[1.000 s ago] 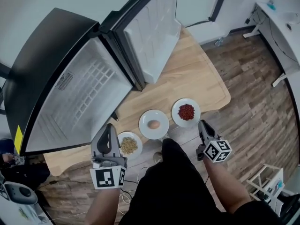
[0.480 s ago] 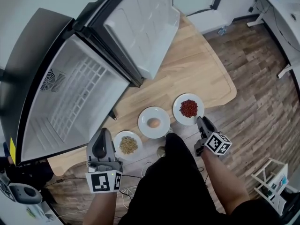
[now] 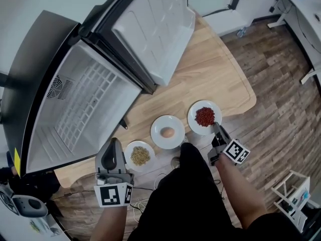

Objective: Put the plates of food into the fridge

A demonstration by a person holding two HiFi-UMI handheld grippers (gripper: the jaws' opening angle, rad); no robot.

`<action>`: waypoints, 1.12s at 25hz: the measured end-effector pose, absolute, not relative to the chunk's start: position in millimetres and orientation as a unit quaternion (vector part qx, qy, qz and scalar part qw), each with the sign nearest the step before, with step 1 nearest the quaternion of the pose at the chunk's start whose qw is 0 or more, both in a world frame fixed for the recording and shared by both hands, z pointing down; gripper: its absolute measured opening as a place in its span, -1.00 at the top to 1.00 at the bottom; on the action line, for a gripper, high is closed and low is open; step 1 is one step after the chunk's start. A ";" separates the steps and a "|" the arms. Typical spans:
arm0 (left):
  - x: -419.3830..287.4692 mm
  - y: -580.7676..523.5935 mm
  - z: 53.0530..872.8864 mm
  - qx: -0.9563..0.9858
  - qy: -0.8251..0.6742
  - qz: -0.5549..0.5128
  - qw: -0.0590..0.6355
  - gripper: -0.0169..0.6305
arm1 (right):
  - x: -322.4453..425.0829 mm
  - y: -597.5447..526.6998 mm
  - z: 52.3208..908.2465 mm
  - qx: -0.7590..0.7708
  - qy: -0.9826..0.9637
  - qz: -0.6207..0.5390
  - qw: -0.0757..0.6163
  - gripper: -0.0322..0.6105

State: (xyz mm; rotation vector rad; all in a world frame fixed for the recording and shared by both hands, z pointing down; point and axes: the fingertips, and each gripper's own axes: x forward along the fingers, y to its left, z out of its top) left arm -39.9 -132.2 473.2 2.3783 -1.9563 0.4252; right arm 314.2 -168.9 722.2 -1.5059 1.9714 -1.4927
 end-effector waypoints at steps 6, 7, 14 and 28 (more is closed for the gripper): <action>-38.1 -134.6 459.3 0.765 -0.633 0.119 0.009 0.93 | 304.7 -174.7 690.2 -0.496 0.688 -0.510 0.142 0.80; -39.1 -134.3 456.4 0.764 -0.634 0.116 0.008 0.93 | 303.0 -174.8 686.0 -0.493 0.690 -0.510 0.143 0.80; -52.8 -127.3 441.7 0.753 -0.651 0.099 0.000 0.93 | 296.8 -177.2 655.2 -0.480 0.694 -0.512 0.157 0.80; -99.4 -92.7 408.8 0.707 -0.701 0.084 -0.022 0.93 | 236.0 -185.7 594.2 -0.411 0.743 -0.512 0.128 0.80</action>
